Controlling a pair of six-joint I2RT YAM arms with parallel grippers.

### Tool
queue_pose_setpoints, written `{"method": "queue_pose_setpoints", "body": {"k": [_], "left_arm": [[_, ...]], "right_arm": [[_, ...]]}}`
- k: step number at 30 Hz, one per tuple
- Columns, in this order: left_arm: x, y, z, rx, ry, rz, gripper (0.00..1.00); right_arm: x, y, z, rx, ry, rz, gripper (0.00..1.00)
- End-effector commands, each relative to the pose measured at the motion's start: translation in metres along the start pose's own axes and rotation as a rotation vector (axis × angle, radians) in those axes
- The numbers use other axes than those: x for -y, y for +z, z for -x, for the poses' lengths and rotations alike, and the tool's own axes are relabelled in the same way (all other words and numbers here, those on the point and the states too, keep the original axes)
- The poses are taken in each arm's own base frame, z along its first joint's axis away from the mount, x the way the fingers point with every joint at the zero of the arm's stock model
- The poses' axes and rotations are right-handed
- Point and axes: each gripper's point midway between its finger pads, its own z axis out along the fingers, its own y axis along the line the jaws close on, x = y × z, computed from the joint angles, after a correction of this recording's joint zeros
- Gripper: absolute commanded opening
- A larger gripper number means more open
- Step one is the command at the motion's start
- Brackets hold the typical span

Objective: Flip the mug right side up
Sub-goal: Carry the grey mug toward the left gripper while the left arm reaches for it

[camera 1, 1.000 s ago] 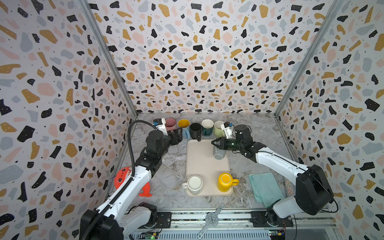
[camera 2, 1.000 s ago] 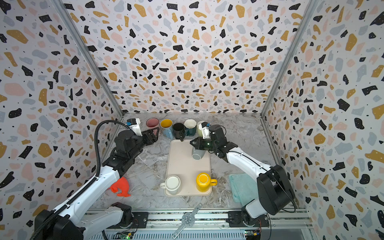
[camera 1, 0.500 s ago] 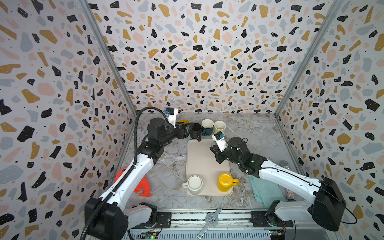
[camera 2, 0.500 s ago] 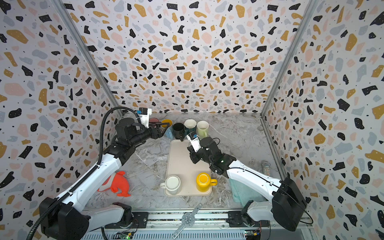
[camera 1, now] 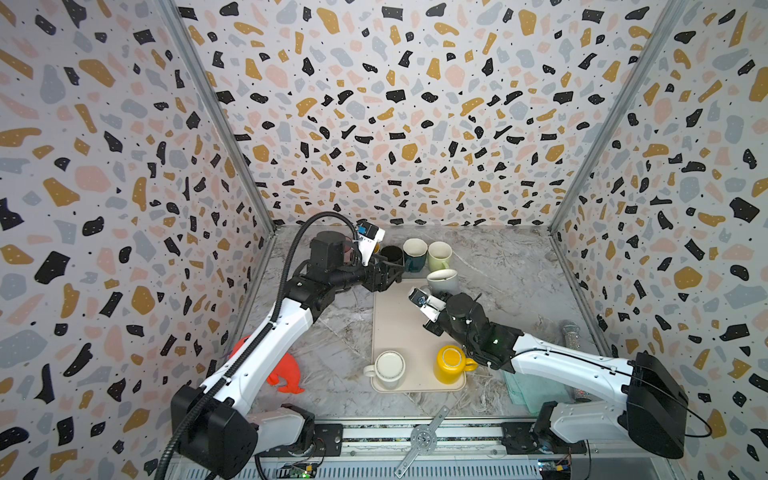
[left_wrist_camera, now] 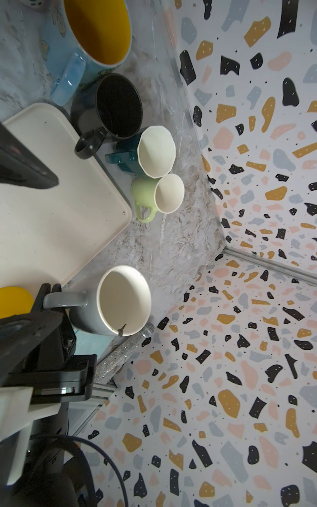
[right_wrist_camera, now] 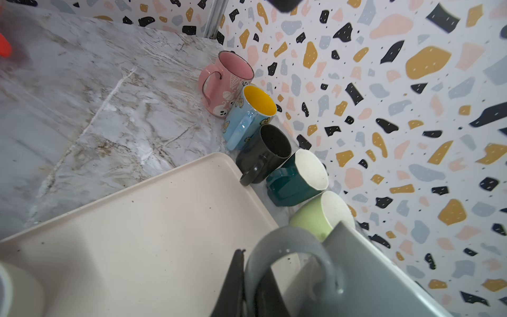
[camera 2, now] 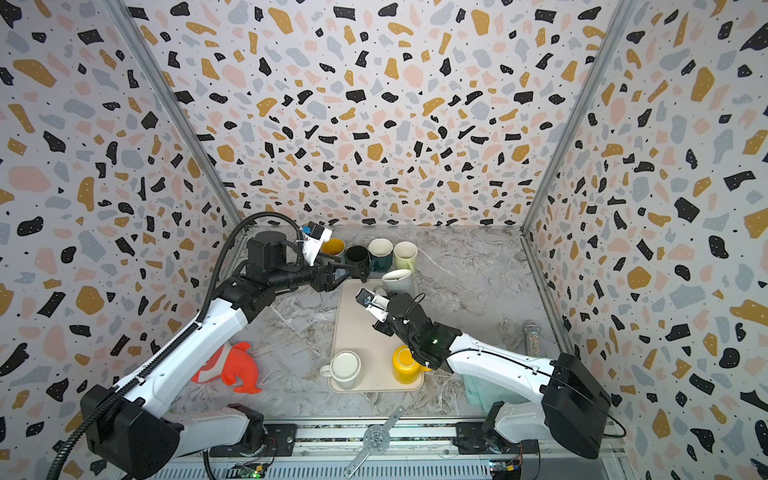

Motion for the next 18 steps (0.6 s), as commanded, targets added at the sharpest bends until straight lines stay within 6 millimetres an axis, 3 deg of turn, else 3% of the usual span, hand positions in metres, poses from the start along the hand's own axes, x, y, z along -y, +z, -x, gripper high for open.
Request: {"method": "queue_pose_setpoints", "body": {"k": [1,8,18], "left_arm": [[0.012,0.0,0.014,0.005,0.082,-0.03,0.72],[0.025,0.012,0.014,-0.056,0.143,-0.066,0.71],[0.033,0.027,-0.014,-0.168,0.194,-0.084,0.71]], "right_arm": [[0.028,-0.003,0.023,0.063,-0.103,-0.159,0.0],[0.032,0.0,0.022,0.054,-0.212,-0.238,0.0],[0.039,-0.005,0.03,0.105,-0.303,-0.339,0.0]]}}
